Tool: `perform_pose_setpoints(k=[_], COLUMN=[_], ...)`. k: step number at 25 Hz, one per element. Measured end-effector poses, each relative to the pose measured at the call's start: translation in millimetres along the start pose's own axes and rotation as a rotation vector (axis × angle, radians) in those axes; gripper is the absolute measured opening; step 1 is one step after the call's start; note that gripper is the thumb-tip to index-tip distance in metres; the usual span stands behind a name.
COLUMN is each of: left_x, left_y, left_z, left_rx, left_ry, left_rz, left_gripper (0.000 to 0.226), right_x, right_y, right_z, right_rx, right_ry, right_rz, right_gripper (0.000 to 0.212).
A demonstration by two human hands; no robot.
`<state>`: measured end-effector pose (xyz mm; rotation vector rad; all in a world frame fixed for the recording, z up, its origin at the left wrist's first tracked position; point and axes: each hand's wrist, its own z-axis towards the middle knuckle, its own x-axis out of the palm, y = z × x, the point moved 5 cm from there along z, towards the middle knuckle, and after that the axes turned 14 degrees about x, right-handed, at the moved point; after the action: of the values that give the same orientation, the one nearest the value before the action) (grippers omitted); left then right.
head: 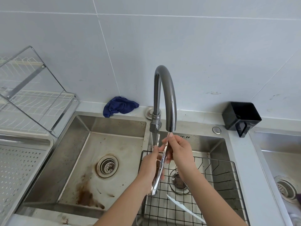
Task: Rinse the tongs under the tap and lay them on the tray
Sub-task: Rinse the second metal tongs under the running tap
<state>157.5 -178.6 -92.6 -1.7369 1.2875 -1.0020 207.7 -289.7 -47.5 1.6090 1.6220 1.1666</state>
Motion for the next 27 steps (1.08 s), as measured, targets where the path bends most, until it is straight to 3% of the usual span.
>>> perform_pose_setpoints(k=[6, 10, 14, 18, 27], left_x=[-9, -20, -21, -23, -34], left_y=[-18, -25, -37, -38, -40], left_z=[5, -11, -20, -20, -42], left_rx=[0.310, 0.471, 0.596, 0.632, 0.665], left_ry=[-0.210, -0.299, -0.217, -0.147, -0.253], left_rz=[0.350, 0.450, 0.471, 0.566, 0.977], left_gripper=[0.051, 0.045, 0.029, 0.005, 0.022], right_x=[1, -2, 0, 6, 4], right_y=[8, -1, -1, 4, -18], right_z=[-7, -9, -5, 0, -3], right_rx=[-0.098, -0.110, -0.141, -0.152, -0.033], right_ry=[0.083, -0.050, -0.092, -0.051, -0.085], right_rz=[-0.136, -0.140, -0.207, -0.208, -0.031], right_gripper=[0.032, 0.003, 0.022, 0.027, 0.013])
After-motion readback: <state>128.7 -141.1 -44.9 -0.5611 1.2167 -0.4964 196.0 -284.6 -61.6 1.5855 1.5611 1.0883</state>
